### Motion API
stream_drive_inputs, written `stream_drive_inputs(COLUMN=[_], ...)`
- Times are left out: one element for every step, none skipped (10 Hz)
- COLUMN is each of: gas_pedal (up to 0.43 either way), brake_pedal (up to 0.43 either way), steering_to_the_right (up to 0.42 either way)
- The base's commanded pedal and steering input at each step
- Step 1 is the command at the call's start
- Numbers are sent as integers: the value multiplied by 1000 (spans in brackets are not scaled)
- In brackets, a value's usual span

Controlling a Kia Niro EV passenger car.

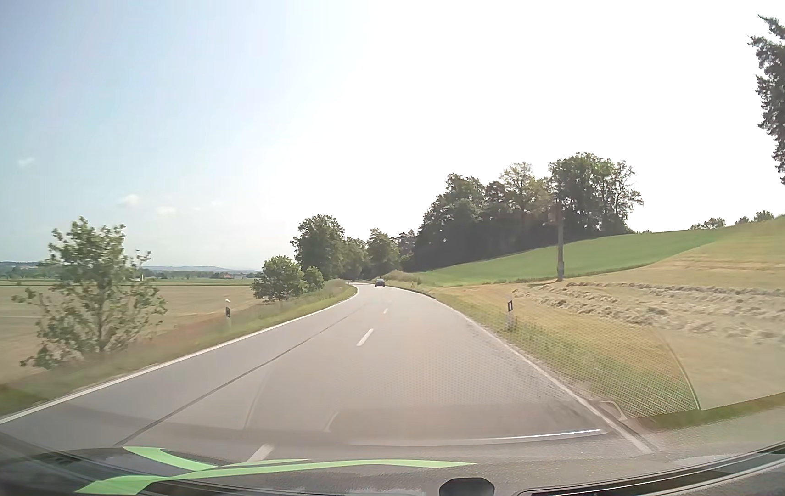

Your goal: Follow the waypoints while adhering to traffic rules and regulations

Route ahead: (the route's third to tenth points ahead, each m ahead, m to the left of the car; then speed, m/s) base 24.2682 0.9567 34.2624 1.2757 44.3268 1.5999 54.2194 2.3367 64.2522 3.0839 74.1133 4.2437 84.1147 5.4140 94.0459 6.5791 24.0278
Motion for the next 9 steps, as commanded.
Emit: stream_drive_inputs(gas_pedal=[118,130,130,130,130,130,118,110,110], brake_pedal=[0,0,0,0,0,0,0,0,0], steering_to_the_right=[-12,-12,-12,-12,-12,-12,-12,-12,-12])
